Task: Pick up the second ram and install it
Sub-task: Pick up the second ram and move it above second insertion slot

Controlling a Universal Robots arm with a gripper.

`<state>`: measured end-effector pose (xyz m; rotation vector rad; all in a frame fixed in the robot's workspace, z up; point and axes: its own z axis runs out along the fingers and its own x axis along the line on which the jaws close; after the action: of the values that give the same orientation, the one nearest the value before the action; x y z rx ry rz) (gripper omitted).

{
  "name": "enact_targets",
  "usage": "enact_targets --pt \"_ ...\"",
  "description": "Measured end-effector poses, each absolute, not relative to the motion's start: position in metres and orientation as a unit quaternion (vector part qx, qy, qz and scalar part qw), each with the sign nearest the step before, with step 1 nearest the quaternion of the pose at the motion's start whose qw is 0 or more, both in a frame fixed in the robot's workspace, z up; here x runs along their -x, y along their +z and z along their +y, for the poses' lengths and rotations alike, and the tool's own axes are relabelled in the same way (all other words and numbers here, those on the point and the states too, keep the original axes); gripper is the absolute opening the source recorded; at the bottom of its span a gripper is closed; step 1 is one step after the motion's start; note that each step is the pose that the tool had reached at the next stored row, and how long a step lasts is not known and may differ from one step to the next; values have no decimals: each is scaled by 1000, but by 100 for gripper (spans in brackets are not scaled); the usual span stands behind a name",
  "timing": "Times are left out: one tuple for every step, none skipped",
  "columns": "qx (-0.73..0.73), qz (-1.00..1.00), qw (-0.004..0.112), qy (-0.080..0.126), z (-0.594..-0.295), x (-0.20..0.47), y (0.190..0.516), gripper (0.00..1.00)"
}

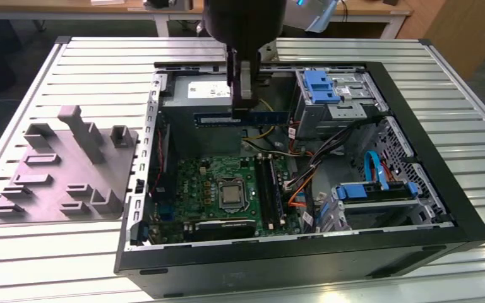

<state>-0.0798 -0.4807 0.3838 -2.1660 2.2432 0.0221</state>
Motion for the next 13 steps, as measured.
enact_targets --pt "695 719 11 7 -482 78 383 11" --pt "695 719 11 8 -483 76 381 11" --pt "695 719 11 8 -483 75 380 11" --pt "695 719 11 8 -484 74 378 11" --pt "695 719 11 8 -484 73 377 11" --pt "695 719 11 8 -485 72 375 11" --pt "695 719 11 8 -485 71 373 11" --pt "695 719 10 8 -485 71 372 11" --pt "695 719 10 8 -485 70 371 11" --pt "695 719 10 8 -485 70 369 11" --pt "695 719 10 8 -486 70 368 11" --pt "695 719 10 9 -486 69 366 11" --pt "695 719 10 9 -486 69 365 11"
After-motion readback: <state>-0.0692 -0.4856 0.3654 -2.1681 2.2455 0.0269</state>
